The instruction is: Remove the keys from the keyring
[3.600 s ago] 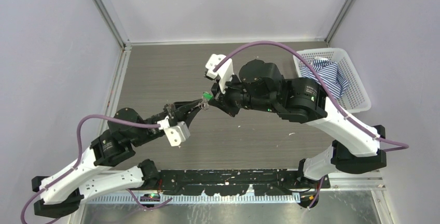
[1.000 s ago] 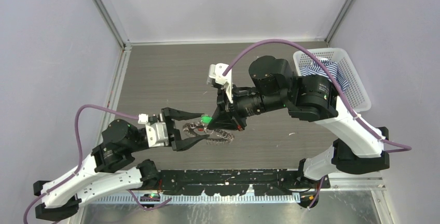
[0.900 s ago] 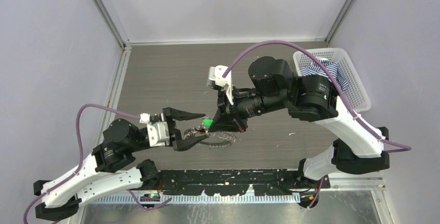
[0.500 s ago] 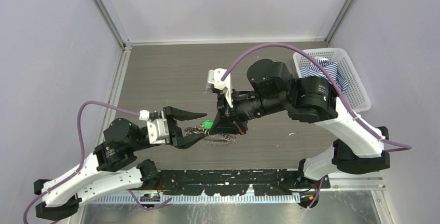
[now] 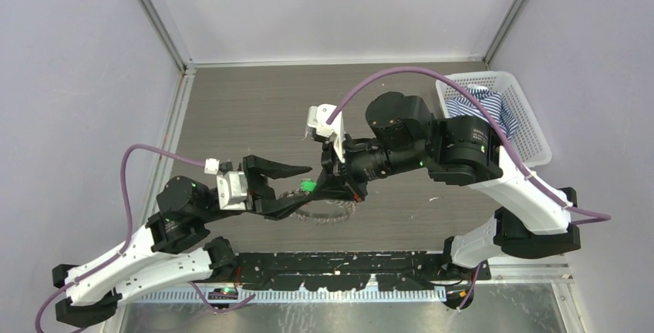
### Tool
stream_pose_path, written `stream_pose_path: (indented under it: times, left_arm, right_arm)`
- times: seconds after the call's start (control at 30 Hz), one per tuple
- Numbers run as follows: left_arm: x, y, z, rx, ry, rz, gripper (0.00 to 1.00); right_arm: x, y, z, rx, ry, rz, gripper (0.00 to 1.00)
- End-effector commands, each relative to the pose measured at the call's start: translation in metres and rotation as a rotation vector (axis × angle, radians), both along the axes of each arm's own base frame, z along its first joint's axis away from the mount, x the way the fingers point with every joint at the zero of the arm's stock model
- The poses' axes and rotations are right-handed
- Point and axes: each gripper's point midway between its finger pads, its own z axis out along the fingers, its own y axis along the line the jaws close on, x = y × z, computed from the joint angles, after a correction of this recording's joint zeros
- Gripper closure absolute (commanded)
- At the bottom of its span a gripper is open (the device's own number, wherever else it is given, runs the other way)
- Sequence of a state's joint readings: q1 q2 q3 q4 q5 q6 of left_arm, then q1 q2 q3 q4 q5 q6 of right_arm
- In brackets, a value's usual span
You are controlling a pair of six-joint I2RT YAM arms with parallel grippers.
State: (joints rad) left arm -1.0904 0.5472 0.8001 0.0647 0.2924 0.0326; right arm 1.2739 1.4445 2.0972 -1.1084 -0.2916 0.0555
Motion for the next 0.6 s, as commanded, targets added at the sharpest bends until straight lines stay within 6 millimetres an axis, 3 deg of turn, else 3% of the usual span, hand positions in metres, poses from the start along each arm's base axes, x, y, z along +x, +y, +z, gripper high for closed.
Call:
stream_pose_path:
  times: [0.0,0.17,0.57]
  left_arm:
    - [-0.009,0.006,0.029,-0.107,-0.042,-0.035,0.47]
    - [-0.005,0.006,0.019,-0.058,-0.031,-0.008,0.45]
    - [0.001,0.001,0.008,-0.036,-0.006,0.004,0.45]
  right_arm:
    - [0.005,-0.004,0.016,0.049,-0.038,-0.04,0.99]
    - [0.008,-0.008,0.027,0.088,-0.061,-0.062,0.99]
    - [0.004,-0.007,0.029,0.098,-0.054,-0.058,0.99]
